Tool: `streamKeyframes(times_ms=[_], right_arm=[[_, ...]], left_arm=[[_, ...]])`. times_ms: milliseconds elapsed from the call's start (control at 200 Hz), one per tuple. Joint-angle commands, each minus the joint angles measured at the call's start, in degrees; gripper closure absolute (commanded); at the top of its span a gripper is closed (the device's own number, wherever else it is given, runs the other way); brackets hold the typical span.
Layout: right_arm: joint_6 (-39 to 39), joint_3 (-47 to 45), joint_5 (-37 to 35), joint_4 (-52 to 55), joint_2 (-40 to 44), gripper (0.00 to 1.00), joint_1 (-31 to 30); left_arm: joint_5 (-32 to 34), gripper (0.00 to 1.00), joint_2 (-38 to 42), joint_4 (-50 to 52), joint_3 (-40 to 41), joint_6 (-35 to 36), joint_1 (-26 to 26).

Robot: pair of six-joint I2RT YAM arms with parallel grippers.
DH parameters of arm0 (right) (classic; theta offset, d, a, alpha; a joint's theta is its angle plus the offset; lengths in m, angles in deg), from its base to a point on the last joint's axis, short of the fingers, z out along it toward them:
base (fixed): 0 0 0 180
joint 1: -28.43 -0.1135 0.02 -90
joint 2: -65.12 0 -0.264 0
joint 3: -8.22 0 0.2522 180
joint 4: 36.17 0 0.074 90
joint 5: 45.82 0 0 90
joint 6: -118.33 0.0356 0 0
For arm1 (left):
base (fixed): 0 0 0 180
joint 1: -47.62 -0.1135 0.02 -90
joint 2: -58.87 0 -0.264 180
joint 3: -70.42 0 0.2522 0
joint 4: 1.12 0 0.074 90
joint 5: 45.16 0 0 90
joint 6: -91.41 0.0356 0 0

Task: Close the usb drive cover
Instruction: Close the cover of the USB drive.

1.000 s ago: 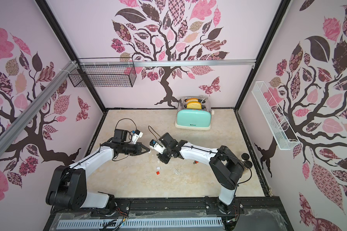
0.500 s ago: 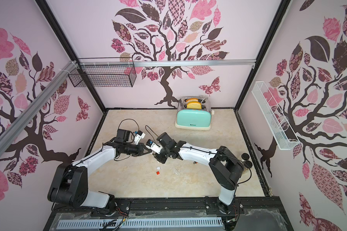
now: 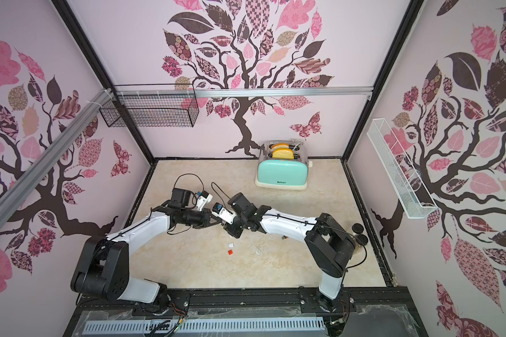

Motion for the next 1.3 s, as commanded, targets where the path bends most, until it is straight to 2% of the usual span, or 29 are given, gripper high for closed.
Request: streamKeyframes(times_ms=[0,235,670,1296], right_arm=[[-0.47,1.70,-0.90,-0.38,-0.44,0.87,-0.30],[-0.86,-0.97,-1.63,-1.25,0.49,0.87,-0.32],[-0.24,1.03,-1.59,-1.29,-0.92,0.88,-0.30],[0.89,1.16,-1.30,-2.16,-0.11,0.88,-0.31]], left_arm=[[-1.07,1.00,0.18,0.35,-1.54,0.40,0.24],[-1.34,1.00,1.41,-0.76,-0.77,-1.08,-2.44],[-3.32,1.00,0.60,0.00,-0.91,-0.83,-0.71],[0.38,1.00,-1.16,1.46,-1.50,1.02,0.92]])
